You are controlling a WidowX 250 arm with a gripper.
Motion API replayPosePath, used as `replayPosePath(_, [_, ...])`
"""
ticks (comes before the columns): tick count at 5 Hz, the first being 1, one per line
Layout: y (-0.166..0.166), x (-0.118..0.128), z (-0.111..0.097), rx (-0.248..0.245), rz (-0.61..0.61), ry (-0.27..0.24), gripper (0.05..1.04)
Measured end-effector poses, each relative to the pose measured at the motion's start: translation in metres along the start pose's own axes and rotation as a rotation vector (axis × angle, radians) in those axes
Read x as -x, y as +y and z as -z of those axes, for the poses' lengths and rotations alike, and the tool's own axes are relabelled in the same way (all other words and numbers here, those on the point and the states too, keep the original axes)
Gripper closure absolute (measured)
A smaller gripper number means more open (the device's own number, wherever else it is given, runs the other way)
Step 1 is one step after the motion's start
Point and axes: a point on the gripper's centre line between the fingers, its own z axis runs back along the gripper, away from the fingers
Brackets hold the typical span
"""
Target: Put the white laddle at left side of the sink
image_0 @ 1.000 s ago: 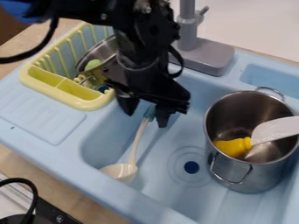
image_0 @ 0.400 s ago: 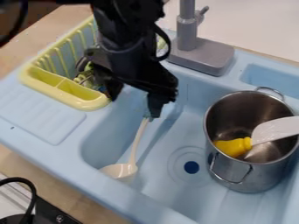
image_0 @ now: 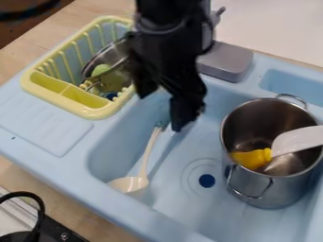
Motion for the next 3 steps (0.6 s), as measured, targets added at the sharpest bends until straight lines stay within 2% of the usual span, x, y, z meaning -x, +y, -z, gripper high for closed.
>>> replayPosePath(1, [-0.016,0.002,-0.006,0.035,0.155,-0.002,0.085])
replayPosePath(2, [-0.031,0.001,-0.019,0.032,0.249,-0.052,0.085])
replayPosePath(3, [-0.046,0.006,-0.028,0.107,0.306,-0.074,0.085])
